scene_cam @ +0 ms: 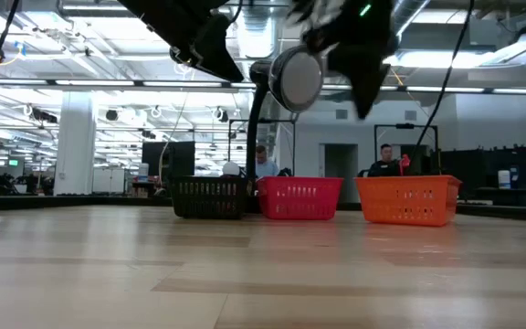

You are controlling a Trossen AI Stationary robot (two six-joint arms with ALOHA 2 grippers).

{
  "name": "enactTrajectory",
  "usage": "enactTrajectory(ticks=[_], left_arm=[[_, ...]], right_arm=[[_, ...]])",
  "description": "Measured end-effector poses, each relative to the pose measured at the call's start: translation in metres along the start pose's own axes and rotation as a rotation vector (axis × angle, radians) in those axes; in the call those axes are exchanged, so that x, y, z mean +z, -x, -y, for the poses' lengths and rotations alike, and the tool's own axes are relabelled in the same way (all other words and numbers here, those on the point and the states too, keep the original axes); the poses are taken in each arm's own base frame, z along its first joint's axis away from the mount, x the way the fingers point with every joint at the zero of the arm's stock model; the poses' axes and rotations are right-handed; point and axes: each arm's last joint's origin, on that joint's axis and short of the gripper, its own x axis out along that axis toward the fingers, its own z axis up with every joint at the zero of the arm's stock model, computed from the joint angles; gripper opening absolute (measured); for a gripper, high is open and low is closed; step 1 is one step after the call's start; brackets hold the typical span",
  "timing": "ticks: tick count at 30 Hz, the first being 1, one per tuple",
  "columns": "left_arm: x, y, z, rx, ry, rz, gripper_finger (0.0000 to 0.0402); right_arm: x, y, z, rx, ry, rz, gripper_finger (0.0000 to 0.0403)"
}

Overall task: Pick and place items into bin
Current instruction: Put the white card reader box into the orange bin

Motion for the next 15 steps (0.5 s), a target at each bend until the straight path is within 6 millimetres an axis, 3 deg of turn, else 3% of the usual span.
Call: enactTrajectory(ticks=[3,11,15], left_arm=[[-0.002,0.000,0.000,-0.004,-0.004,-0.018,0.0102],[-0.003,0.000,0.001,-0.026,0.036,-0.028,0.0102],[0.001,0.001,0.006,-0.210,0.108,0.002,0.0102]], right_arm=[[-0.028,0.026,-0.004,-0.023,0.018,0.001,0.0156],[-0.104,0.103,-0.012,0.133,-0.104,0.293,0.0149],[-0.143,0.124,-0.021,0.187,-0.216,0.447,0.0148]])
